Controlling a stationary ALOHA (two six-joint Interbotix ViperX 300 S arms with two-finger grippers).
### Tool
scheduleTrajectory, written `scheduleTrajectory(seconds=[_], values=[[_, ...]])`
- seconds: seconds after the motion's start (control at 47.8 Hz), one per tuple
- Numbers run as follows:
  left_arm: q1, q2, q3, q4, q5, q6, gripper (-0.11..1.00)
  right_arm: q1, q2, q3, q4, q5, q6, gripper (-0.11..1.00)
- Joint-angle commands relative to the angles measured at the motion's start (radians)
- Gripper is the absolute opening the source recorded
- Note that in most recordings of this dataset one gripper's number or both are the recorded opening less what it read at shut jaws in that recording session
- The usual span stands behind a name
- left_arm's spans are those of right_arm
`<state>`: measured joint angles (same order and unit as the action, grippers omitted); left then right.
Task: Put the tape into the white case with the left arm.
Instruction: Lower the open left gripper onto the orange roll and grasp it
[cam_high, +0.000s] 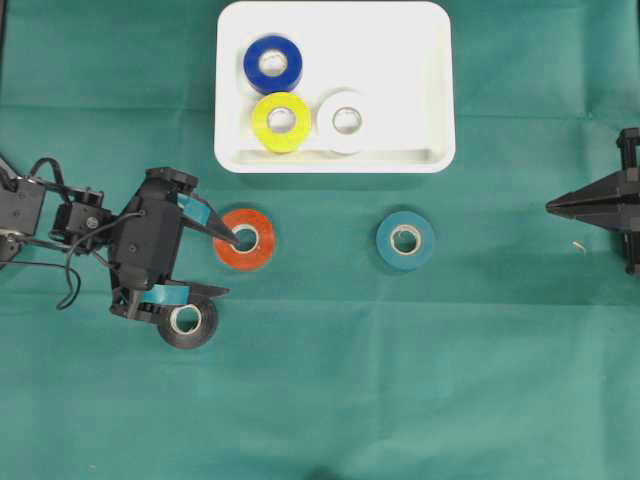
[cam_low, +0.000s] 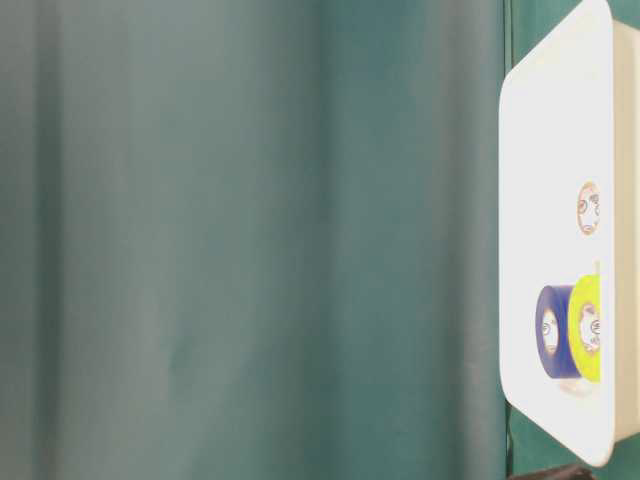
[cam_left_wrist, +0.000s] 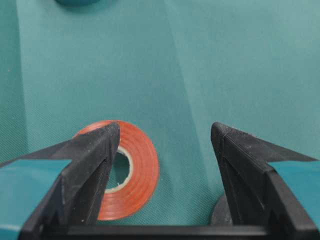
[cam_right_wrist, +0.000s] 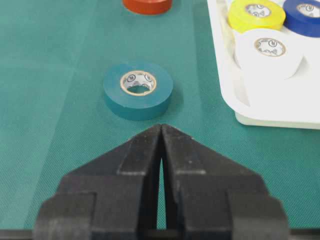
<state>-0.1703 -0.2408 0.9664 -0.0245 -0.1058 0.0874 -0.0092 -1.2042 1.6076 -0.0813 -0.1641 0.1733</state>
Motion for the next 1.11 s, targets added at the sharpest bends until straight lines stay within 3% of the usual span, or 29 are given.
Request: scheduleTrajectory(seconds=[0.0, 0.67, 1.089], values=[[-0.003, 0.000, -0.023, 0.000, -0.008, 0.002, 0.72, -0.002, 0.006, -0.011, -0.002, -0.006, 0.000, -0.09], [-0.006, 0.161, -0.071, 0.000, 0.003, -0.005, 0.72, -0.002, 0.008, -0.011, -0.002, -0.006, 0.000, -0.09], [-0.006, 0.250, -0.144, -0.002, 0.160, -0.025, 0.72, 0.000, 0.006, -0.011, -0.002, -0.006, 0.000, -0.09]])
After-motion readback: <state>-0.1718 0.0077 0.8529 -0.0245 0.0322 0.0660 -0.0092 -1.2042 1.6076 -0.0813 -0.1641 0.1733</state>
